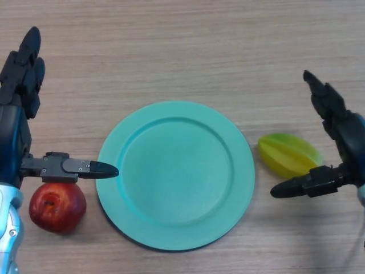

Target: Pick up the yellow starfruit and place it on the plate

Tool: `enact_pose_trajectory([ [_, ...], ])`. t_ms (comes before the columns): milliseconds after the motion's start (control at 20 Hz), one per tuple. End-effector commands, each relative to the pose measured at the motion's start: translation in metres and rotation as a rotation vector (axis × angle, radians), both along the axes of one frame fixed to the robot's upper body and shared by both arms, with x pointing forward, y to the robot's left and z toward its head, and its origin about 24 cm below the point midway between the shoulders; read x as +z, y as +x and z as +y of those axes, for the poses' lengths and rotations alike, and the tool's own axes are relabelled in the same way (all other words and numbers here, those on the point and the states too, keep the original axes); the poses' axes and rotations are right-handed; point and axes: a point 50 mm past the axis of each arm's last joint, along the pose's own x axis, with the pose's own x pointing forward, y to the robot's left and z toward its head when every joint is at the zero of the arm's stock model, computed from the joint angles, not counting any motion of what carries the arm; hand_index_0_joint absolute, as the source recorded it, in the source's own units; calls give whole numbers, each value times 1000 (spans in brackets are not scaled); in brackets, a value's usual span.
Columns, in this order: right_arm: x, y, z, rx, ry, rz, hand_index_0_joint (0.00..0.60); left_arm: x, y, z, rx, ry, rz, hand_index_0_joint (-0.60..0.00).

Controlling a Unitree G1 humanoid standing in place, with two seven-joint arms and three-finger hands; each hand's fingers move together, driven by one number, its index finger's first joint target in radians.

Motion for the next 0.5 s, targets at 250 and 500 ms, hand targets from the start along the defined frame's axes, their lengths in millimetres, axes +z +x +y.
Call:
enact_pose_trajectory([
  [250, 20, 14, -2, -12, -39, -230, 0, 32, -11, 0, -30, 5, -192, 0],
  [500, 14, 23, -5, -33, -29, -214, 450, 34, -10, -3, -37, 0, -183, 0],
])
